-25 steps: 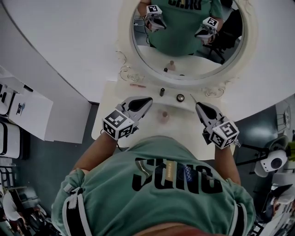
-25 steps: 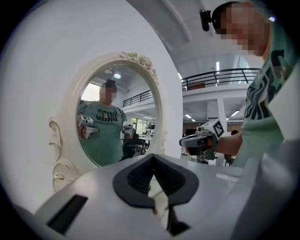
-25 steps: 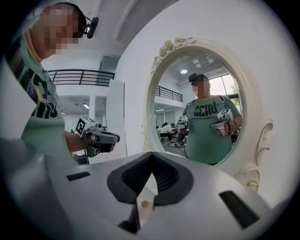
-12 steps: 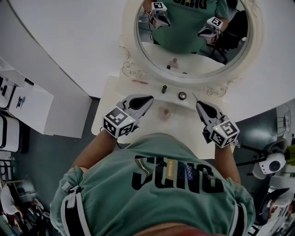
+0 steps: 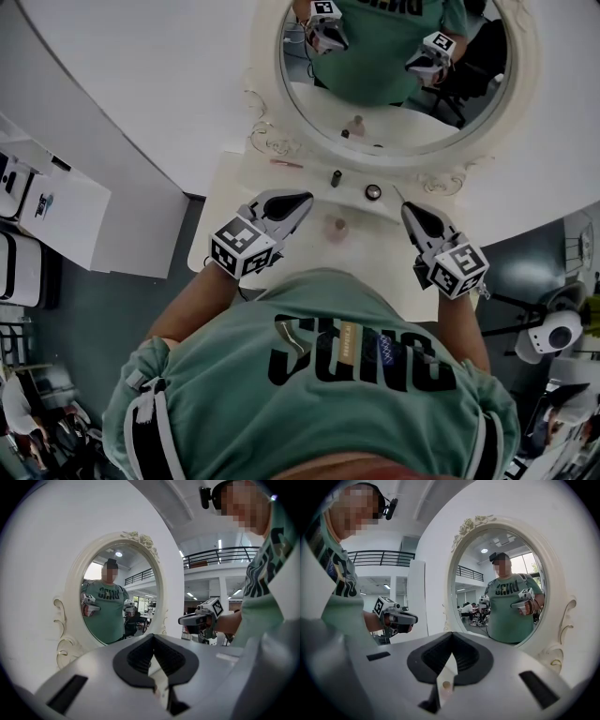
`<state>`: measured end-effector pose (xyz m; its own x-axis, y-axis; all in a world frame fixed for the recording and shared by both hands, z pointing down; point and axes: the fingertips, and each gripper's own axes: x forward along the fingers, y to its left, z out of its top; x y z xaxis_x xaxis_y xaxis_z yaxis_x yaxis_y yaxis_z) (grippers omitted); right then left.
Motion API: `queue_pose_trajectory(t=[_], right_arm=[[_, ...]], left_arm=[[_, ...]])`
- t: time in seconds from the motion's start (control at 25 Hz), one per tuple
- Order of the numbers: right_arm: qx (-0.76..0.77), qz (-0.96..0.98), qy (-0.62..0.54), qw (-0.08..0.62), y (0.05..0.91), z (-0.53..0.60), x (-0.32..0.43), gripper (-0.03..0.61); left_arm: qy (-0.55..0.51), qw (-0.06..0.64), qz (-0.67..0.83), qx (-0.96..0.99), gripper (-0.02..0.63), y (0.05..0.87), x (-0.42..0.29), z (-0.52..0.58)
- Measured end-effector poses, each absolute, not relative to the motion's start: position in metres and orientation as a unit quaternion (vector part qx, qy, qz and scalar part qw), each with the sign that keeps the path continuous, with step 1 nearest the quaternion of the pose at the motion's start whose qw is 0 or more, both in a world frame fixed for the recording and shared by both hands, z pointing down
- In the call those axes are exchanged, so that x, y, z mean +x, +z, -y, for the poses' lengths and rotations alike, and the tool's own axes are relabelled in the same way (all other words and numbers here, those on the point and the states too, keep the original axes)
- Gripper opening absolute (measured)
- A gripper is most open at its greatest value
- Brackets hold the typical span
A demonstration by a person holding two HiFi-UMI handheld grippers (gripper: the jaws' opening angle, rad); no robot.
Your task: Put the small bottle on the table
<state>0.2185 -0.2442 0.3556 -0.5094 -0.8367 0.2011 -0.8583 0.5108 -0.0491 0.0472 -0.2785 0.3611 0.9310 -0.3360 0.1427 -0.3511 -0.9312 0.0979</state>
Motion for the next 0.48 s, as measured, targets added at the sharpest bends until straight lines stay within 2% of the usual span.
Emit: queue_pose_trajectory(t=[0.48], right_arm=[[0.494, 0.862, 0.066, 0.090, 0.3573, 0.2409, 0.2204, -0.006]], left_arm=[[0.062, 0.061, 0.176, 0.981, 0.009, 0.3634, 0.0472, 0.2765]])
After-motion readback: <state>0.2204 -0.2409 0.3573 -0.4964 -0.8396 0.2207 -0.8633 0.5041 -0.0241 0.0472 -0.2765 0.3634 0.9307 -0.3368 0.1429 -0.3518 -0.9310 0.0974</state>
